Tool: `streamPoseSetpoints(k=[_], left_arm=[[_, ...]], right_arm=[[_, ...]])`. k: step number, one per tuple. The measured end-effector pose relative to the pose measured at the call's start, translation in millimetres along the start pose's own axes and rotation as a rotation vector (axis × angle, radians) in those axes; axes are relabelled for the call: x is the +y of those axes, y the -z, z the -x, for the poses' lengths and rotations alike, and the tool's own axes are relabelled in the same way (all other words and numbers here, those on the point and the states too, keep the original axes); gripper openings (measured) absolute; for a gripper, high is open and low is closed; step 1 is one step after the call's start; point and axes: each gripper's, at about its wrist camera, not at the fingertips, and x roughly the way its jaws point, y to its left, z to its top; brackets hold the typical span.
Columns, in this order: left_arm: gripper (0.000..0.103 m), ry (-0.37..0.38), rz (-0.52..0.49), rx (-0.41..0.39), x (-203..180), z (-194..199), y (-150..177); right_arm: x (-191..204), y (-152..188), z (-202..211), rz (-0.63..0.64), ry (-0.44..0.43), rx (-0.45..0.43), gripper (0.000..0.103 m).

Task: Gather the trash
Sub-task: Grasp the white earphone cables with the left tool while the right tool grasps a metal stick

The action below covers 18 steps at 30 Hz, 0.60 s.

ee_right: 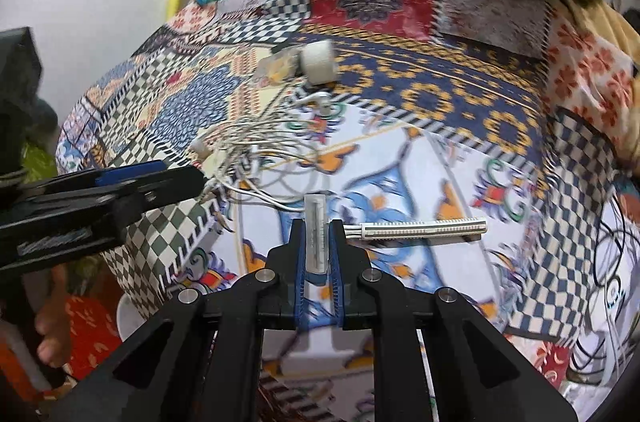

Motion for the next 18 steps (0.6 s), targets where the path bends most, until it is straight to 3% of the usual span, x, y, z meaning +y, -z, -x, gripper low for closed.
streamPoseSetpoints(k=[5, 8, 12, 15, 18], left_arm=[[0.052, -0.076, -0.034, -0.027, -15.4, -17.3, -10.5], [0.044, -0.099, -0.068, -0.036, -26.5, -25.1, -15.3], [0.016, -0.149, -0.098, -0.001, -34.9, -38.1, -19.5], [0.008, -0.139, -0.09, 0.009, -33.5, -37.7, -17.9], [0.005, -0.066, -0.063, 0.0, -27.8, -23.5, -12.7]], right_arm=[[-15.1, 1.8, 8.4, -0.023, 0.022, -0.011, 0.01], [-21.1, 0.7, 10.1, -0.032, 0.028, -0.012, 0.01], [-26.9, 0.1, 12.8, -0.042, 0.022, -0.014, 0.01], [-27.7, -1.7, 16.4, -0.051, 0.014, -0.018, 0.011], [-25.4, -3.9, 23.1, -0.049, 0.021, -0.031, 0.011]])
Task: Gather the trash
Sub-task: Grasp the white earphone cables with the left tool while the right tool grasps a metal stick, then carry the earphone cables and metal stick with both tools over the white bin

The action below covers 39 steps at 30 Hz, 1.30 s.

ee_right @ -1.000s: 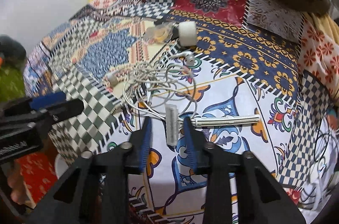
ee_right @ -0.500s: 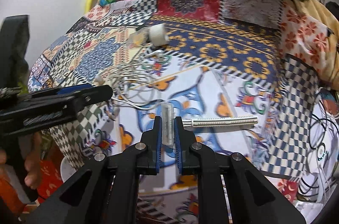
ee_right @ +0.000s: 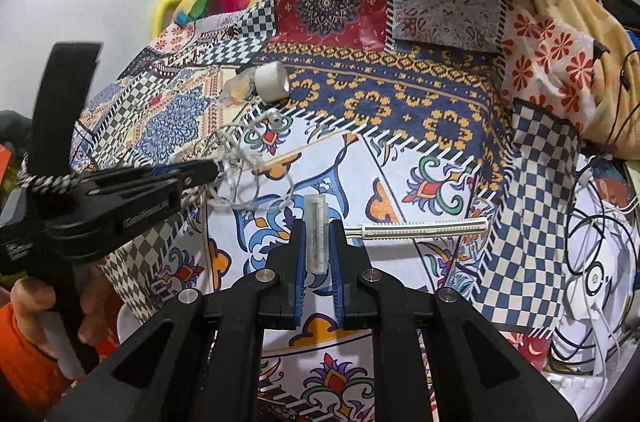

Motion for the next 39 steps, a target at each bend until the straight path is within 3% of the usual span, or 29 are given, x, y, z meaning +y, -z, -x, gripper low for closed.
streamPoseSetpoints(k=[6, 21, 39], left_arm=[[0.004, 0.056, 0.079, -0.042, 19.7, 39.3, 10.3], [0.004, -0.074, 0.078, -0.218, 59.0, 172.6, 42.5], [0.004, -0.187, 0.199, -0.347, 151.7, 311.9, 135.2]], right_arm=[[10.7, -4.8, 15.5, 0.014, -0.007, -0.024, 0.01], [78.7, -12.4, 78.4, 0.101, -0.052, -0.109, 0.01], [208.4, 32.5, 116.9, 0.251, -0.177, -0.11, 0.01]])
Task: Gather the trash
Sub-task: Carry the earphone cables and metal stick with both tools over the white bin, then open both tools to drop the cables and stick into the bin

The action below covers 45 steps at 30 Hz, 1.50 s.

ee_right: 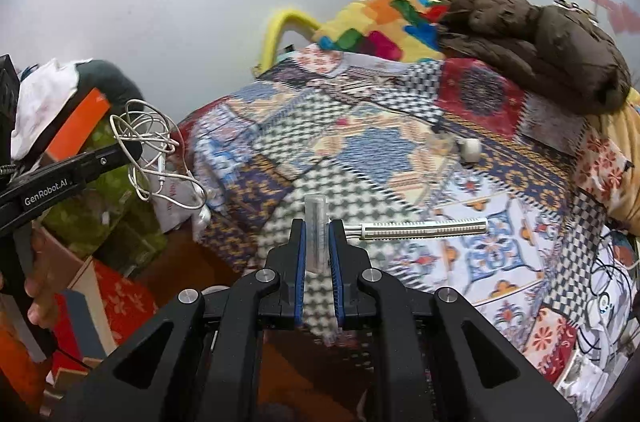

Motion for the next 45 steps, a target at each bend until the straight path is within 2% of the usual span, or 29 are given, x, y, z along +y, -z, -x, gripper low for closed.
streamPoseSetpoints(k=[12, 20, 26, 33, 39, 45], left_arm=[[0.004, -0.116, 0.072, -0.023, 90.1, 60.7, 40.4], [0.004, -0.184, 0.129, 0.026, 145.9, 71.8, 77.2], [0.004, -0.216, 0.178, 0.1, 180.0, 57.0, 108.5], [0.004, -0.236, 0.24, 0.207, 209.0, 25.1, 146.3], [0.004, -0.234, 0.3, 0.296, 227.2, -3.4, 174.5], [0.004, -0.224, 0.334, 0.379, 240.9, -31.9, 194.1]], right_arm=[[95.0, 10.0, -20.3, 0.121, -0.097, 0.038, 0.01], [155.0, 25.8, -45.9, 0.207, -0.162, 0.091, 0.01], [196.4, 45.7, -76.9, 0.274, -0.194, 0.168, 0.01], [233.9, 75.3, -124.7, 0.336, -0.22, 0.299, 0.01], [250.1, 99.0, -164.2, 0.362, -0.232, 0.418, 0.011], [253.5, 112.3, -201.3, 0.333, -0.247, 0.541, 0.011]])
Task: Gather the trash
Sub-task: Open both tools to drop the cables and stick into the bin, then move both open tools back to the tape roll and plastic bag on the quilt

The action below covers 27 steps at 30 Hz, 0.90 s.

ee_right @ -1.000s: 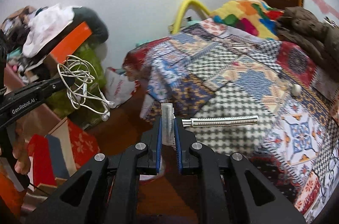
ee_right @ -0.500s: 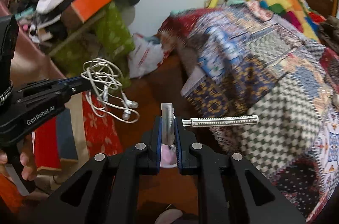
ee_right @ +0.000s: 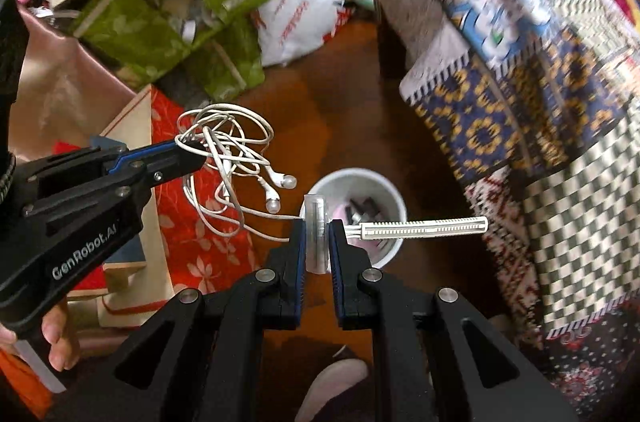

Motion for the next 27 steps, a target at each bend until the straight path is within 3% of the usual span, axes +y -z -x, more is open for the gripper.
streamPoseSetpoints(k=[6, 10, 12, 14, 16, 22, 27], left_arm=[[0.004, -0.011, 0.001, 0.049, 1.1, -21.2, -3.1], [0.005, -0.012, 0.002, 0.069, -0.5, -29.8, -6.2], [0.007, -0.01, -0.003, 0.086, -2.2, -34.7, -7.3], [0.016, -0.014, -0.004, 0.099, -3.4, -39.1, -8.5], [0.021, -0.006, -0.005, 0.105, -4.8, -41.1, -8.0], [0.023, -0.011, -0.02, 0.114, -10.5, -40.1, -6.7], [0.023, -0.02, -0.042, 0.07, -15.8, -19.9, -8.9]], right_arm=[[-2.6, -7.4, -24.0, -0.03, -0.036, 0.069, 0.011], [-5.7, -10.9, -32.9, -0.05, -0.013, 0.116, 0.015], [-8.0, -10.6, -33.3, -0.045, 0.001, 0.118, 0.016], [-9.3, -9.9, -33.0, -0.029, 0.037, 0.122, 0.027], [-10.9, -8.7, -30.7, -0.012, 0.057, 0.118, 0.03], [-18.5, -5.0, -17.2, 0.005, 0.084, 0.098, 0.03], [-23.6, -1.4, 5.3, 0.019, 0.099, 0.052, 0.03]])
